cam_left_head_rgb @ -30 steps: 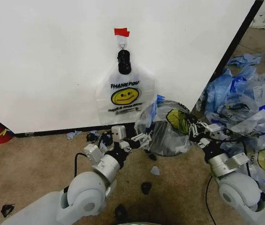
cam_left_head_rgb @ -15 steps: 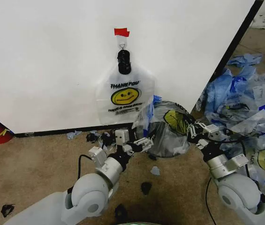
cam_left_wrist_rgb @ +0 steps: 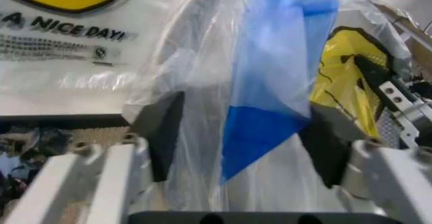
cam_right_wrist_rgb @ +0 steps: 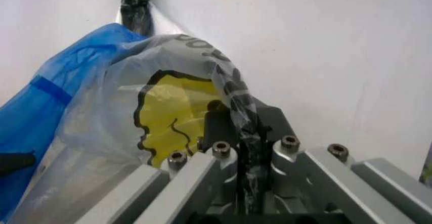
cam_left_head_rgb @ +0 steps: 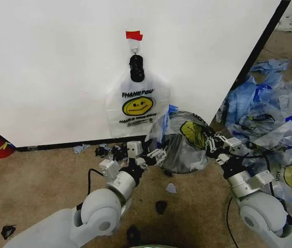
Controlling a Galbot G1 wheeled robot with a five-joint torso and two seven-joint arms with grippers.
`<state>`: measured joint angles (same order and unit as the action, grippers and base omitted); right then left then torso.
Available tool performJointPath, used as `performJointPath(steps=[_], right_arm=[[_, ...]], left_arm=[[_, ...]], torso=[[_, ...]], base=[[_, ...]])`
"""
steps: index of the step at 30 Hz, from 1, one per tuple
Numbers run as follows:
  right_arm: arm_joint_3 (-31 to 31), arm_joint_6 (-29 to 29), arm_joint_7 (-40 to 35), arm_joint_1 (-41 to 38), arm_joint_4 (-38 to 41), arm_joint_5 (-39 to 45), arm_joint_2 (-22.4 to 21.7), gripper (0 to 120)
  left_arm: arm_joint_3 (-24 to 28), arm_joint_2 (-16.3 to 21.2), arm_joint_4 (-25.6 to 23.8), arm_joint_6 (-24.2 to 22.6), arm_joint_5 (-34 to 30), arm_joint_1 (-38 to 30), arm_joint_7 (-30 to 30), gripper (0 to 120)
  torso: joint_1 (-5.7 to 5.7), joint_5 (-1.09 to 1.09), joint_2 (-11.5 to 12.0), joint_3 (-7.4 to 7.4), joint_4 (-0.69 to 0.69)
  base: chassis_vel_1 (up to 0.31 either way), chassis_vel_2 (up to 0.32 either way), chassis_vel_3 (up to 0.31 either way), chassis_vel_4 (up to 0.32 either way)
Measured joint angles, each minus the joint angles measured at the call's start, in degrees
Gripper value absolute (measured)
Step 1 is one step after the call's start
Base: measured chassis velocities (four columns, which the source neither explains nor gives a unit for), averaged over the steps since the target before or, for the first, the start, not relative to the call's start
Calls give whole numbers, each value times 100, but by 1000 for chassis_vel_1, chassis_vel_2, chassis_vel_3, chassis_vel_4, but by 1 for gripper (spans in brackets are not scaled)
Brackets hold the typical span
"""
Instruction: Pick up the garbage bag from the wall and place it over the trash bin.
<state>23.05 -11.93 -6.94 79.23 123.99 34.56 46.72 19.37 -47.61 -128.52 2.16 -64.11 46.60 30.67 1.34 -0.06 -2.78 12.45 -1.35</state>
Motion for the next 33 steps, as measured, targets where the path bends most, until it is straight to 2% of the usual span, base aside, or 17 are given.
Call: performJointPath(steps=[5,7,16,33], right_arm=[[4,0,-4,5,-9,23,-15,0],[5,0,-4,9,-12,32,-21,0],[61,-51,290,95,-141,-10,-56,0],[143,-358,735,197,-441,-40,-81,0]], left_arm=[[-15,24,-2,1,-40,22,16,37],[-15,24,-9,-7,-55,27,19,34],[-10,69,-34,-24,-59,-29,12,0],[-114,200,-118,-12,42,53,-3,0]], torso=[[0,0,0,0,0],[0,0,0,0,0],[0,0,0,0,0],[0,0,0,0,0]], base=[[0,0,0,0],[0,0,0,0],[0,0,0,0],[0,0,0,0]])
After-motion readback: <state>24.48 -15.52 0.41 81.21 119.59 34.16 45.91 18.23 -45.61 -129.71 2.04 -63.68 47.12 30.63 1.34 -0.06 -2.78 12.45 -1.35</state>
